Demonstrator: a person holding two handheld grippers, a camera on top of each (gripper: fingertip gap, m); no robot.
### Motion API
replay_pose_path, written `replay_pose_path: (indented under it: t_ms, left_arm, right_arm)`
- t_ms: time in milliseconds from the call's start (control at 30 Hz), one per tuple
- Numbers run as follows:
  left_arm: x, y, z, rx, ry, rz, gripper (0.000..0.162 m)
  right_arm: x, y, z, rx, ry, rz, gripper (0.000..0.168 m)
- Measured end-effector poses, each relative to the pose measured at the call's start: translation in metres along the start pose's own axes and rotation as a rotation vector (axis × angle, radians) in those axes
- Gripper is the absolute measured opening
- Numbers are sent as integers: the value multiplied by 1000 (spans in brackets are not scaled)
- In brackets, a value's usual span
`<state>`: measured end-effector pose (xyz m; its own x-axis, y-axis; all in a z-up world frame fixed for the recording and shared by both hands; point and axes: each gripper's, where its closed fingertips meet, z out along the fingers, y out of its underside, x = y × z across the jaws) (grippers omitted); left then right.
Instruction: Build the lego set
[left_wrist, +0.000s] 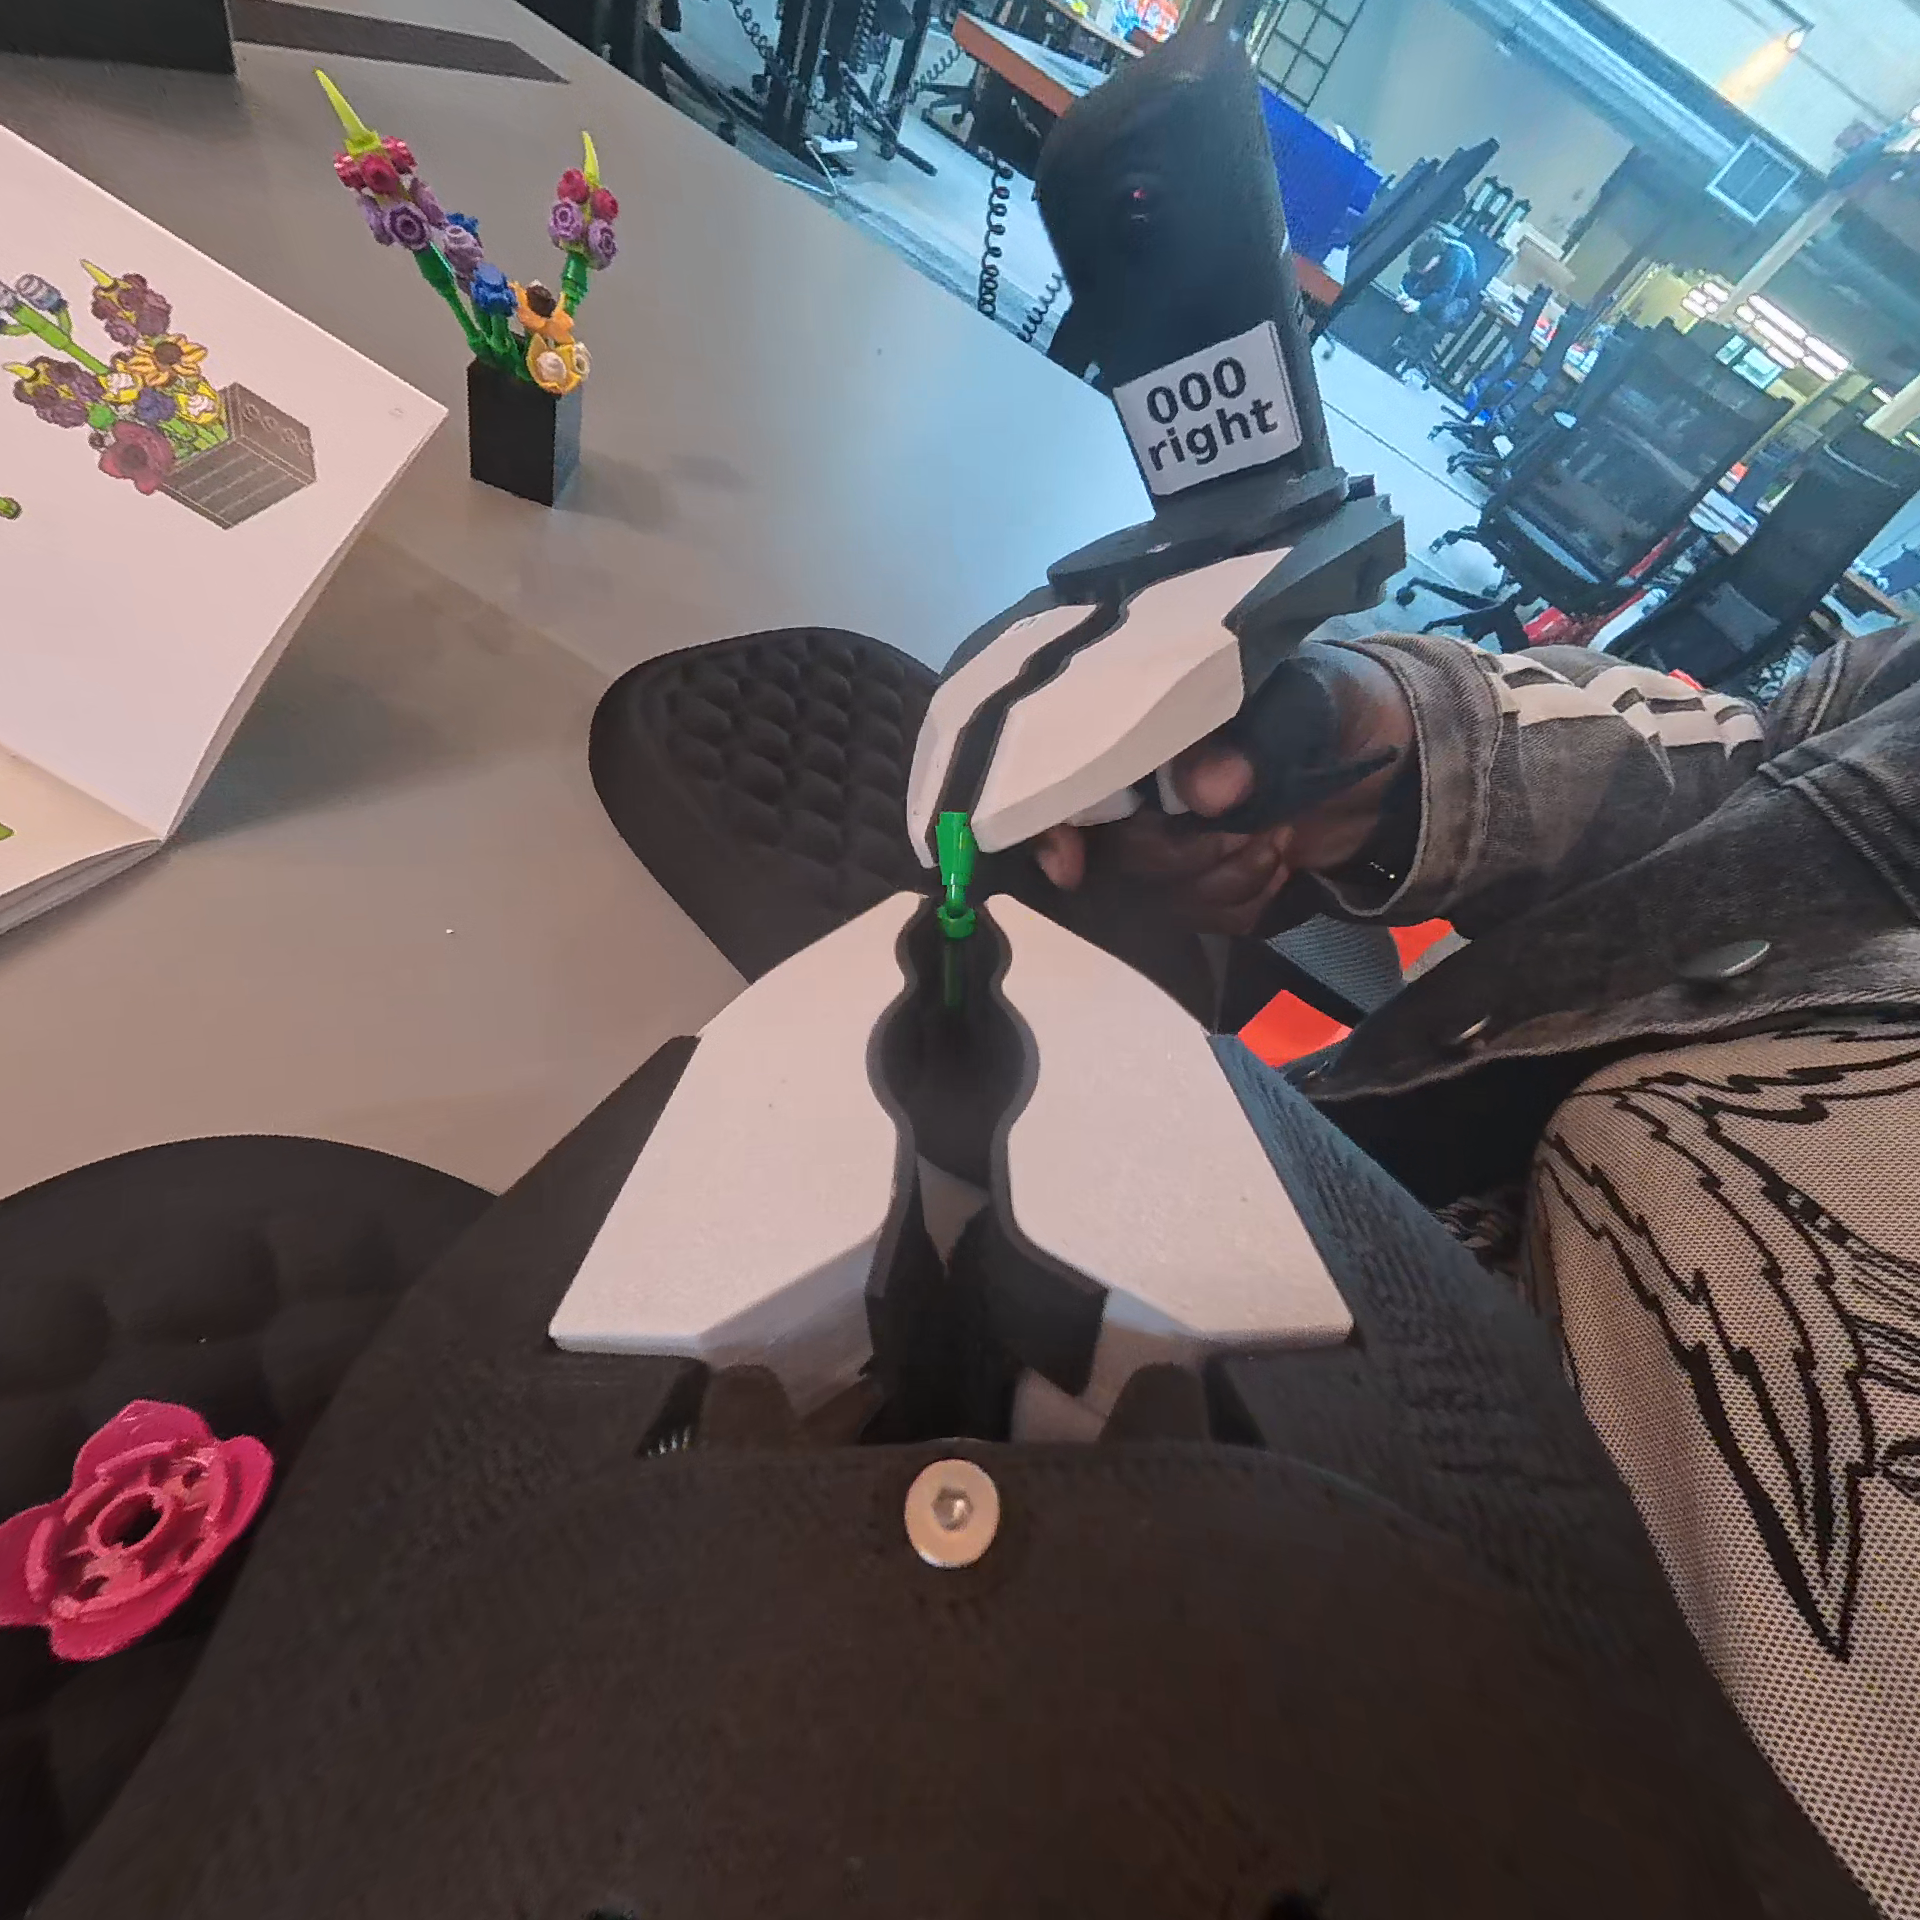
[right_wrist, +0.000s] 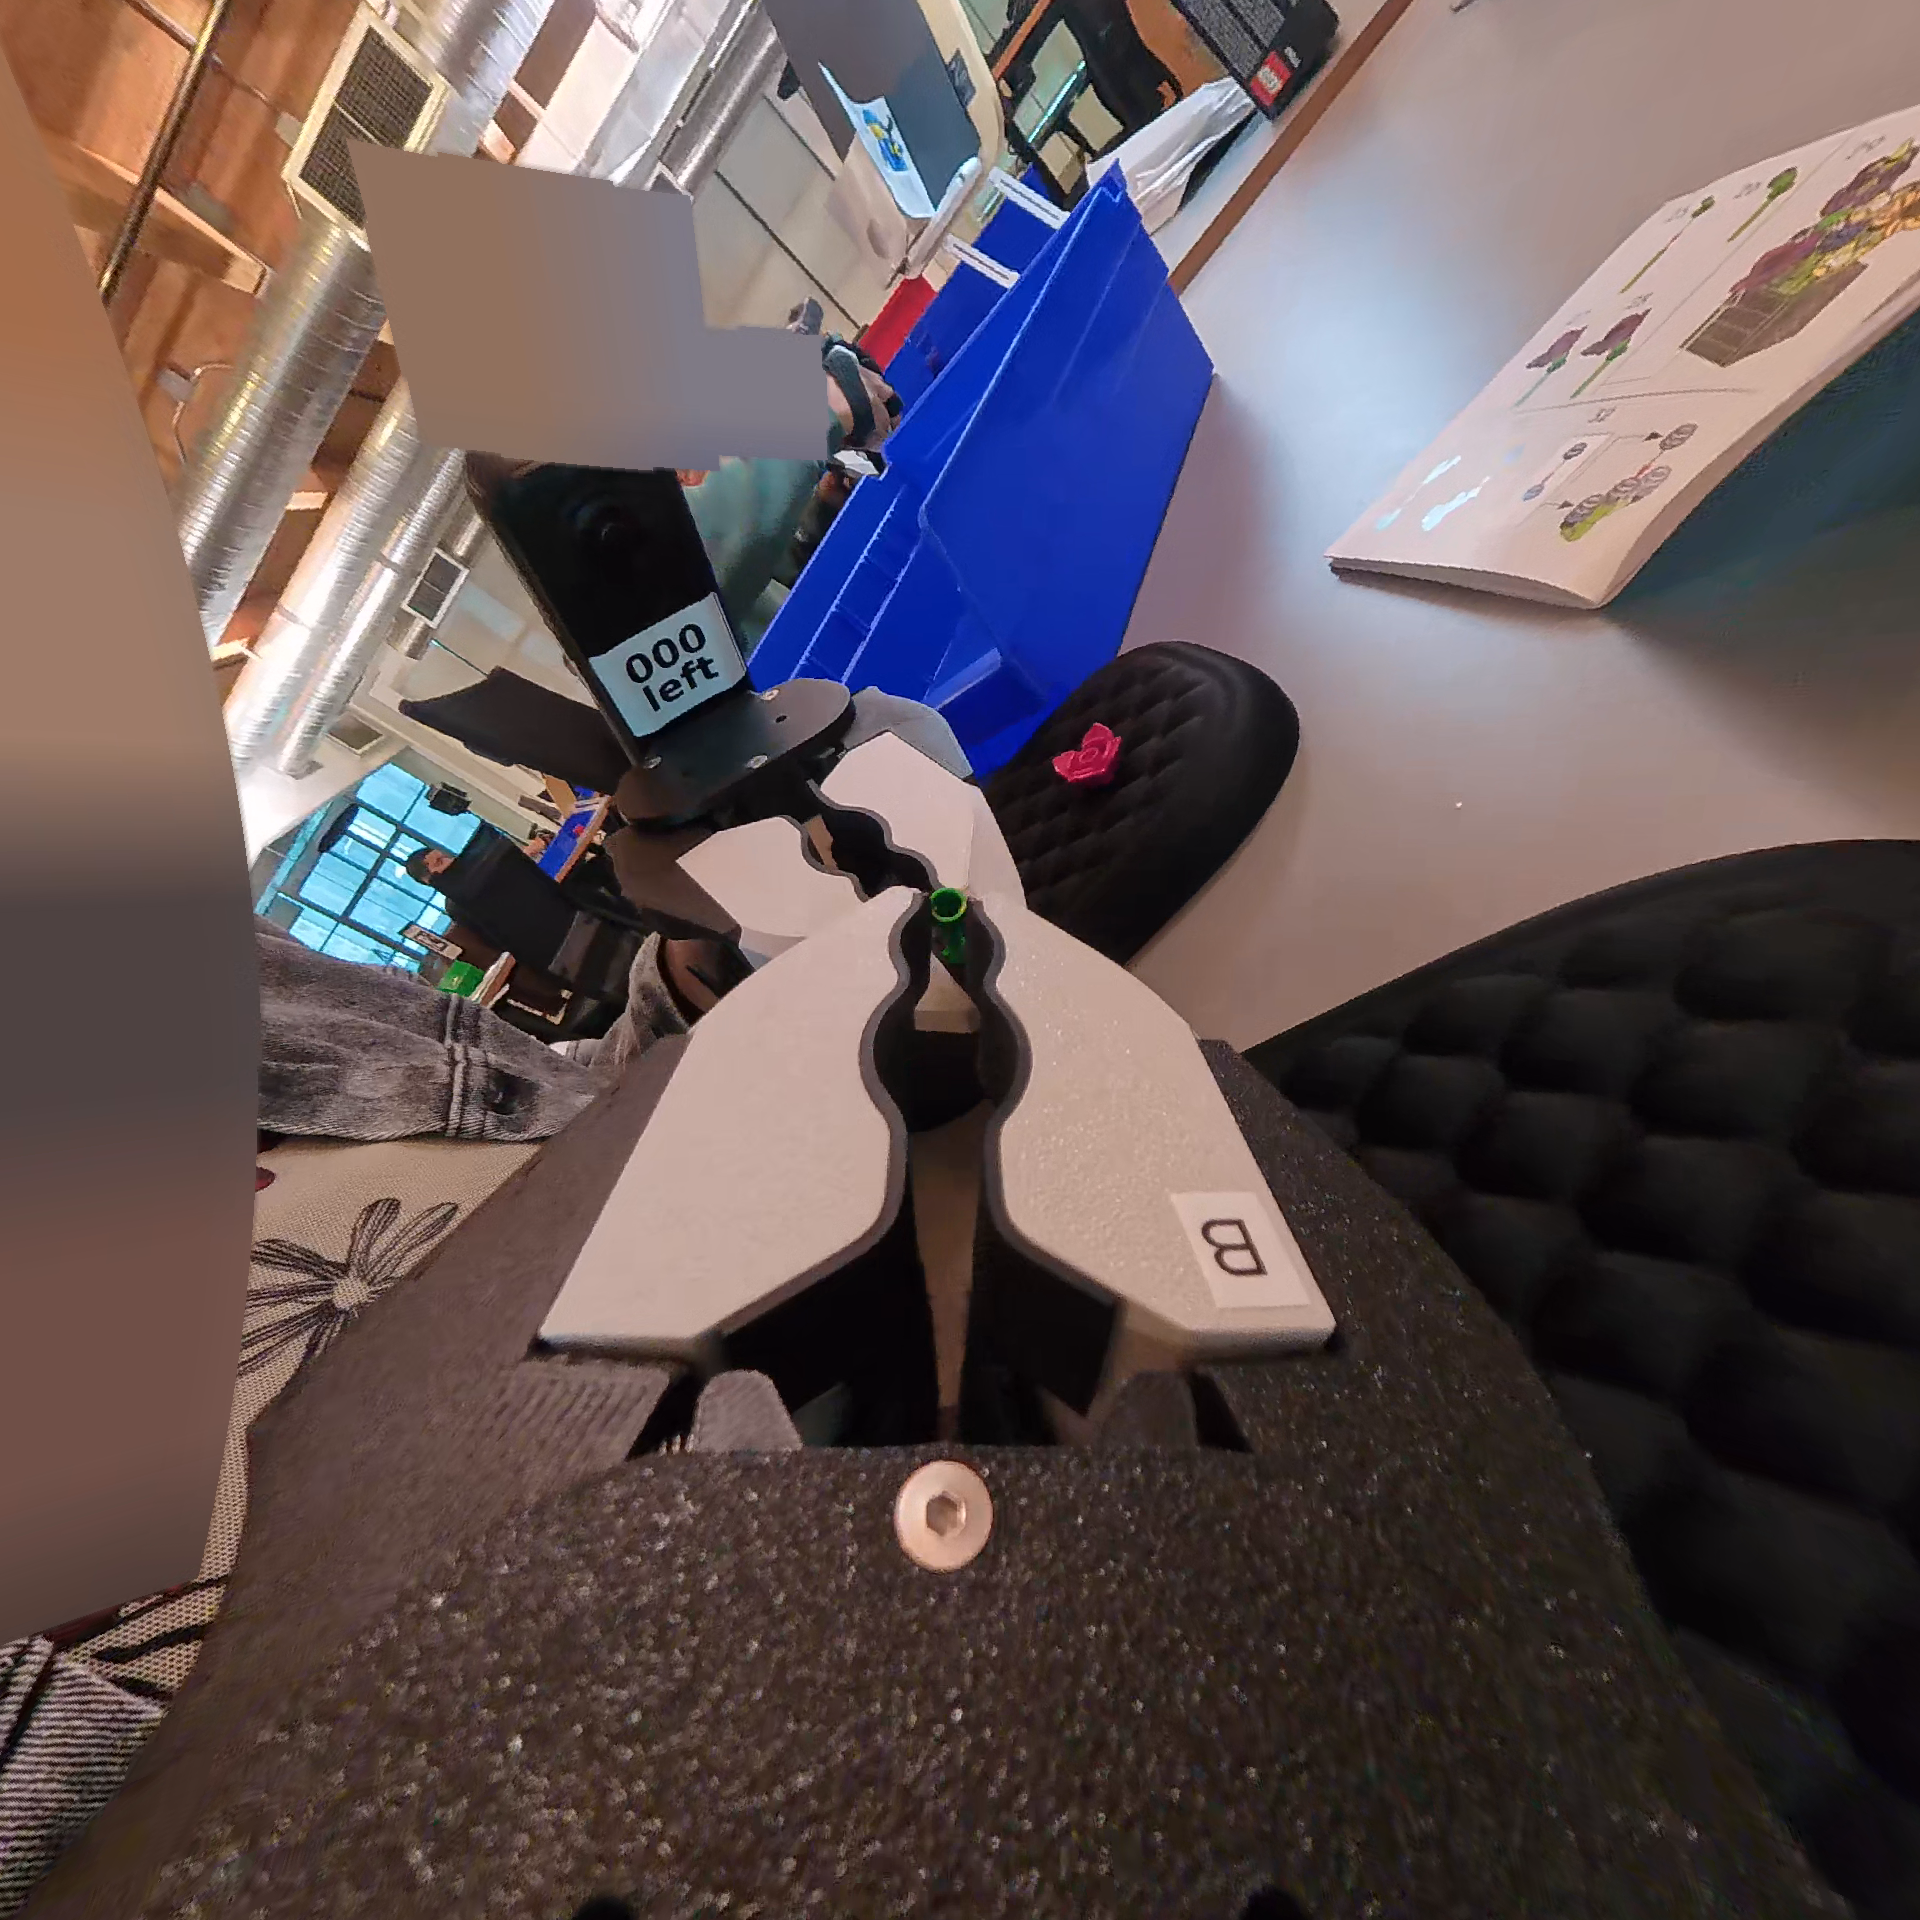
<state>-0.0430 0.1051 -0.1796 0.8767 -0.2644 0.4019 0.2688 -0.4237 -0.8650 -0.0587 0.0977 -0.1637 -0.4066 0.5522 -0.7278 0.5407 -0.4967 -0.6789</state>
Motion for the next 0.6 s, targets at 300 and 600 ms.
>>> replay_pose_path:
  t_ms: [300,600]
  left_arm:
    - [1,3,2,-21,-1,9,5]
    - [0,2,1,-11,3,-6,6]
  right_arm:
    - [1,6,1,-33,23,-15,7]
    - [2,5,1,-21,21,-14,7]
